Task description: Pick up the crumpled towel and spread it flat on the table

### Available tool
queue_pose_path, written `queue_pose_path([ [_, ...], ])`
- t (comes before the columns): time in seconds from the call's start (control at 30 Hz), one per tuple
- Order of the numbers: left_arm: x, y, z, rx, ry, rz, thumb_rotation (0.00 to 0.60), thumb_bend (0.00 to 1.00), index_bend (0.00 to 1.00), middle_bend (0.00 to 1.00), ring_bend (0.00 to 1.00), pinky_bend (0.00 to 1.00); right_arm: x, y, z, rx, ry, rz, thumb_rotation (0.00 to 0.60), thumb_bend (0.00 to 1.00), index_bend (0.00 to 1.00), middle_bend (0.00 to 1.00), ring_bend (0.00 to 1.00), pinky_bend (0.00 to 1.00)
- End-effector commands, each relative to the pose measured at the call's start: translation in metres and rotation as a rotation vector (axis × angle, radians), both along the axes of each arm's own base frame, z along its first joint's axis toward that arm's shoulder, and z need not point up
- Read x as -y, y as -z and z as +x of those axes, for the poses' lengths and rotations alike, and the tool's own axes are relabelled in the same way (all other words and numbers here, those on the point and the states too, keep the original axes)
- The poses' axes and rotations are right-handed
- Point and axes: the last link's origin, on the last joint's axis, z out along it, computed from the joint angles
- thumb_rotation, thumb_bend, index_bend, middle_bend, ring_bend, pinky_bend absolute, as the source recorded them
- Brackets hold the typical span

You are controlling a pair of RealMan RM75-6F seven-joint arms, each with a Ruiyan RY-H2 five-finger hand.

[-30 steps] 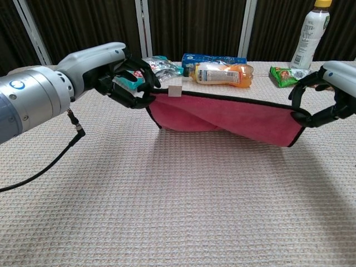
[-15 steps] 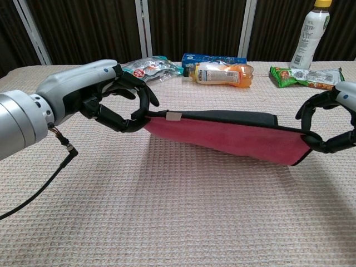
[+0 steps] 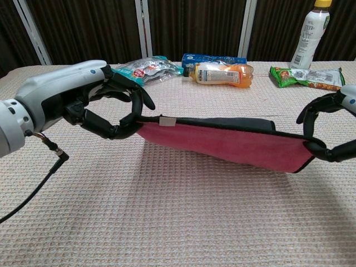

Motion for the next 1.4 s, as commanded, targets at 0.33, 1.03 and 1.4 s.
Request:
queue_pose_path([
  [0.33,0.008,-0.005,-0.013,-0.009,-0.007,-0.013,0.600,0.53,0.65,0.30,0.08,0.14,-0.011,0.004,0.002,-0.024,-0.003,0.018,0.600,0.50,0.72,0.33,0.15,0.16],
  [1.03,0.023,-0.004,-0.016,-0.002,0.014,-0.047,0.600,0.53,0.65,0.29,0.08,0.14,-0.027,0.005,0.003,-0.033,-0.011,0.042,0.600,0.50,0.72,0.33,0.15,0.16],
  [1.4,0.025,-0.003,-0.022,-0.017,0.005,-0.047,0.600,0.53,0.65,0.29,0.08,0.14,-0.031,0.009,0.001,-0.041,-0.007,0.059,0.600,0.50,0.72,0.33,0.15,0.16],
])
